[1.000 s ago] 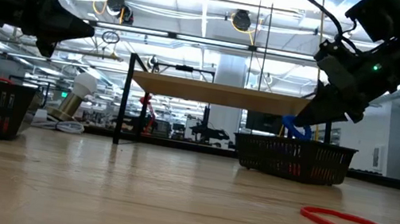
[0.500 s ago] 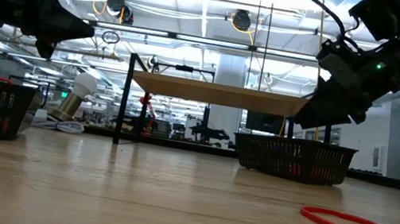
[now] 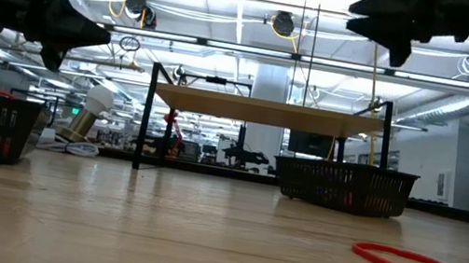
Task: Pick & Place Office Desk Supplies
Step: Put the red rubber band into the left black bin
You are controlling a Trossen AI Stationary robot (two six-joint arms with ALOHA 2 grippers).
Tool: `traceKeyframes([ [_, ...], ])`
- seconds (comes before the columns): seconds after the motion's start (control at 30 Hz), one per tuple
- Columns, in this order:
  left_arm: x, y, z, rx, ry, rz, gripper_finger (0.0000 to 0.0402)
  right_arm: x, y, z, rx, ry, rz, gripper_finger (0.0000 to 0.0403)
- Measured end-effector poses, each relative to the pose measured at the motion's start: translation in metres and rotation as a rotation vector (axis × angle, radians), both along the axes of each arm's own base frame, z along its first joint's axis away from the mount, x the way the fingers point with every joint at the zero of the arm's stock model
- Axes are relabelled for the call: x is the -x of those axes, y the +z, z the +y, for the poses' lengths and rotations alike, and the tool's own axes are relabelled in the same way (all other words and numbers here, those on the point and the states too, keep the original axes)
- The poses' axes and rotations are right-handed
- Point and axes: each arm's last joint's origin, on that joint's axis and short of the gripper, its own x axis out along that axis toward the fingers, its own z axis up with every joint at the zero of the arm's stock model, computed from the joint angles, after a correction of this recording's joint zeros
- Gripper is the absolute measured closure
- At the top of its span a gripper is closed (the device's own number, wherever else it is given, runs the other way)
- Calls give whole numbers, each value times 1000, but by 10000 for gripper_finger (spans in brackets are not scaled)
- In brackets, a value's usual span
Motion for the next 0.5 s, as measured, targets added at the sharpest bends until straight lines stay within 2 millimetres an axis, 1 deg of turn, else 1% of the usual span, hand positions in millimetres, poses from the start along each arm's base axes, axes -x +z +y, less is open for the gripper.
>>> traceKeyframes([
  [0.13, 0, -2, 0, 48, -11, 13, 378, 15, 2, -4, 64, 9, 7, 293],
  [0.23, 0, -2, -1, 38, -40, 17, 378, 27, -3, -3, 100, 66, -39, 333],
  [0.33, 0, -2, -1, 15, -48, 22, 378, 39, -17, -4, 95, 61, -47, 382],
  [0.37, 0, -2, -1, 7, -48, 23, 378, 43, -23, -5, 91, 61, -45, 392],
  [0.4, 0, -2, -1, -1, -47, 24, 378, 46, -30, -5, 86, 62, -49, 396],
  [0.5, 0, -3, 0, -5, -15, 28, 378, 54, -48, -5, 70, 63, -113, 390],
])
